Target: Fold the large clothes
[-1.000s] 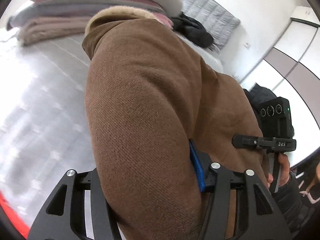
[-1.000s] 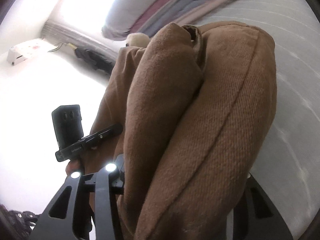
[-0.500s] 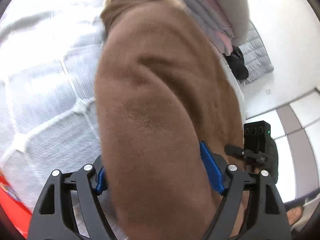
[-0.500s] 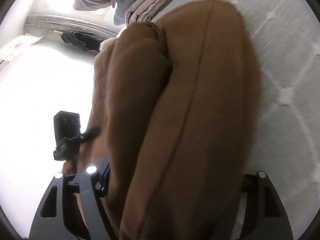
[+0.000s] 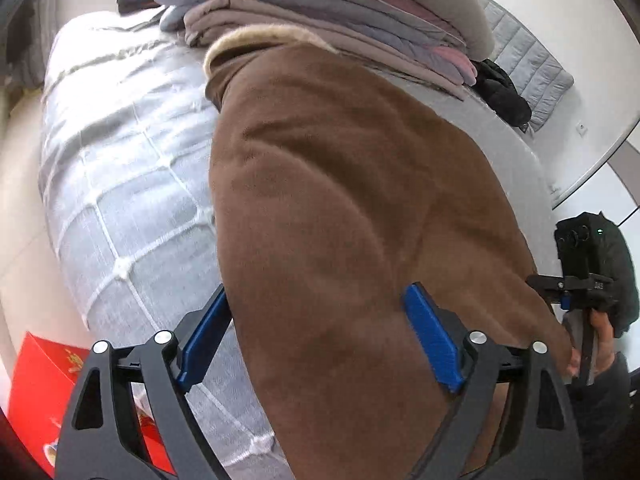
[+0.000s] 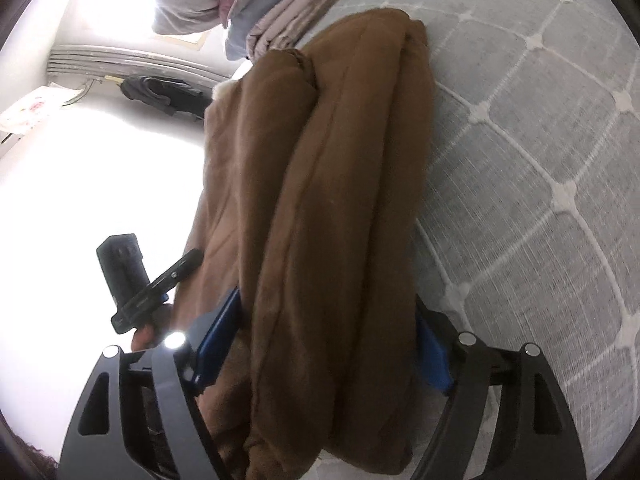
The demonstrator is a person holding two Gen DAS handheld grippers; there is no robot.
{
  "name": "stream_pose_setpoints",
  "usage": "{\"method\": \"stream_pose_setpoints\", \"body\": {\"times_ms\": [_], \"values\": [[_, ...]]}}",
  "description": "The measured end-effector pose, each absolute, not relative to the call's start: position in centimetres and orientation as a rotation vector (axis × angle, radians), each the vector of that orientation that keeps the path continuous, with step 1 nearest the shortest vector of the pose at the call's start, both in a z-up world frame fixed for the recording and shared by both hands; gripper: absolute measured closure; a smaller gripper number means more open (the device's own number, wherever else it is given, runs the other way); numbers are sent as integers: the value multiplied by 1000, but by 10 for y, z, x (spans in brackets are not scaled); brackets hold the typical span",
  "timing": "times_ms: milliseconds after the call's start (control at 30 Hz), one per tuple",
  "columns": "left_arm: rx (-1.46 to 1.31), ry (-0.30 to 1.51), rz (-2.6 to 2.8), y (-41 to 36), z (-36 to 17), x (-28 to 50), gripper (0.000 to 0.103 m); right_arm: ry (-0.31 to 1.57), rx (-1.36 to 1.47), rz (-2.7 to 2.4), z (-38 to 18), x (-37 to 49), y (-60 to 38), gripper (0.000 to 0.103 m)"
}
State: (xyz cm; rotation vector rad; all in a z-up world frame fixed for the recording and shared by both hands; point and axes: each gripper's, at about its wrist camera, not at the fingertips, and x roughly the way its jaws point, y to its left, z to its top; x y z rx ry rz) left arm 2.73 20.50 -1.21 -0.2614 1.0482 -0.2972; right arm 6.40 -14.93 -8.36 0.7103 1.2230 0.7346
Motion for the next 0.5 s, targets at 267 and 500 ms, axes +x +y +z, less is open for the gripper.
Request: {"method": "stream_pose_setpoints", "body": {"times_ms": [267, 500], "values": [[-616, 1177, -489, 232, -66, 24, 11, 1307, 854, 895, -106, 52, -127, 9], [-358, 959, -311, 211, 9, 27, 48, 1153, 900, 951, -74, 46, -102, 9]]}}
